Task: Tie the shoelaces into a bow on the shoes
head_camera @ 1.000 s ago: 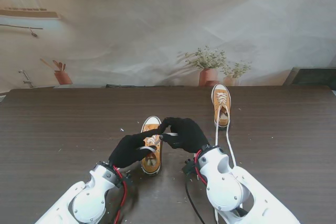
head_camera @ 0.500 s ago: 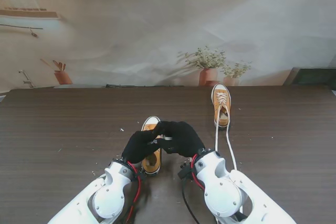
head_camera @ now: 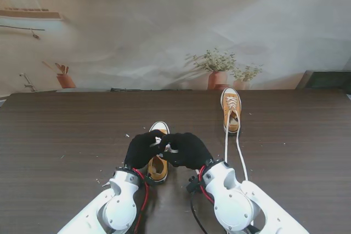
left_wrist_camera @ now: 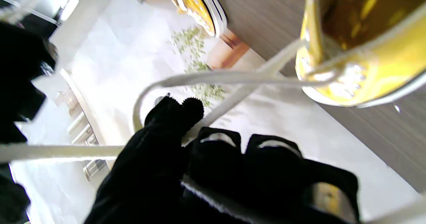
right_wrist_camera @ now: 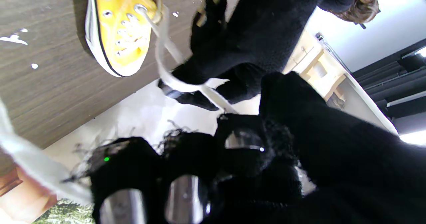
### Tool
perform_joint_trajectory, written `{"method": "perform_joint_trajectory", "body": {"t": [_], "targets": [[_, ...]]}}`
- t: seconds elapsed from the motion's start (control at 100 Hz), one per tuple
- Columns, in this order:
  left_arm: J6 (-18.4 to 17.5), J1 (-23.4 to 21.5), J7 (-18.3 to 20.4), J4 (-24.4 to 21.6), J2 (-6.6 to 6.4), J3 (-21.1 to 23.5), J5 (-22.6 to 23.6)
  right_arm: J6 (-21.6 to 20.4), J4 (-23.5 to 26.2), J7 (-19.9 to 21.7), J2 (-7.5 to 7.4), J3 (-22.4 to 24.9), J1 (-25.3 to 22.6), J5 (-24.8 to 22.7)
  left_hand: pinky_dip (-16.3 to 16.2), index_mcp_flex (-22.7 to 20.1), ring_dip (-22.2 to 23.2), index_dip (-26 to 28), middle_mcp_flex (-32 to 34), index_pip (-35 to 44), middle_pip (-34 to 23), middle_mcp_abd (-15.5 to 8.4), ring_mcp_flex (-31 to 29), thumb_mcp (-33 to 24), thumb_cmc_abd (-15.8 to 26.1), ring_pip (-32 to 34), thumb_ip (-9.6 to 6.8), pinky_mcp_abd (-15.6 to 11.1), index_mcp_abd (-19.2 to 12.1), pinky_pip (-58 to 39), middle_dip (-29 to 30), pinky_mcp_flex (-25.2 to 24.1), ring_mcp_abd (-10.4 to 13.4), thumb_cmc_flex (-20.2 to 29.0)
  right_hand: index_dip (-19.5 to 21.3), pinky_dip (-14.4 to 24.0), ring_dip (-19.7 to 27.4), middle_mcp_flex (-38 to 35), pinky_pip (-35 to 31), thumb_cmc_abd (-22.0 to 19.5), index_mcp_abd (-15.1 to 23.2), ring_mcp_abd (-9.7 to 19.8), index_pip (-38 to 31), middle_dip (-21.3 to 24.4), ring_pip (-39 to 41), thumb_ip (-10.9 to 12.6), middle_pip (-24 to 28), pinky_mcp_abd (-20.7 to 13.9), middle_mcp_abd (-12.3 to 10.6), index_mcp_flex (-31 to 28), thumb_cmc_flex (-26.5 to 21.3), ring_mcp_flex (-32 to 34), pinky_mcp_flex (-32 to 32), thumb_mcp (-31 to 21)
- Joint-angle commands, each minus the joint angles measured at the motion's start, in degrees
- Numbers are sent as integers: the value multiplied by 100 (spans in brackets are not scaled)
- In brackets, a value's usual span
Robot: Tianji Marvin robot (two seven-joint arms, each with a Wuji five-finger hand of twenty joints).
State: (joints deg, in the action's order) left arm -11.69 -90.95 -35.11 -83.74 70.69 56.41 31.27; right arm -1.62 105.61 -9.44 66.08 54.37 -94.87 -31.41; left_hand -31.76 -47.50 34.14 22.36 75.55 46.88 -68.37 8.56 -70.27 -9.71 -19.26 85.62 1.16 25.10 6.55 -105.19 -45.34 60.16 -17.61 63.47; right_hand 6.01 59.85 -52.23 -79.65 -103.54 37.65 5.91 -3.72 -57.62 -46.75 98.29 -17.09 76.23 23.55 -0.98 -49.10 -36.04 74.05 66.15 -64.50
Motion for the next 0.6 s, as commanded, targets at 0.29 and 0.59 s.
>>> {"method": "perform_joint_trajectory", "body": {"t": [0.29, 0.59], "targets": [[0, -213, -163, -111, 60, 212, 45, 67, -347, 166, -221, -35, 223, -1189, 81, 82, 8, 45, 203, 85, -50, -63, -231, 117, 171, -43, 10, -408, -17, -816, -147, 97, -298, 244, -41, -506, 92, -269, -1644, 23, 113, 293, 148, -134, 416, 83, -12, -319, 27, -95, -85, 110, 178, -78], [-9, -330, -137, -199, 36, 308, 67, 776, -929, -387, -273, -607, 738, -2431, 87, 94, 3, 39, 201, 104, -53, -64, -231, 123, 187, -51, 14, -378, -4, -810, -140, 97, -305, 236, -426, -802, 379, 21, -1482, -449, 166, 473, 1032, -256, 348, 266, -113, -451, -81, 775, 65, 118, 158, 83]]}}
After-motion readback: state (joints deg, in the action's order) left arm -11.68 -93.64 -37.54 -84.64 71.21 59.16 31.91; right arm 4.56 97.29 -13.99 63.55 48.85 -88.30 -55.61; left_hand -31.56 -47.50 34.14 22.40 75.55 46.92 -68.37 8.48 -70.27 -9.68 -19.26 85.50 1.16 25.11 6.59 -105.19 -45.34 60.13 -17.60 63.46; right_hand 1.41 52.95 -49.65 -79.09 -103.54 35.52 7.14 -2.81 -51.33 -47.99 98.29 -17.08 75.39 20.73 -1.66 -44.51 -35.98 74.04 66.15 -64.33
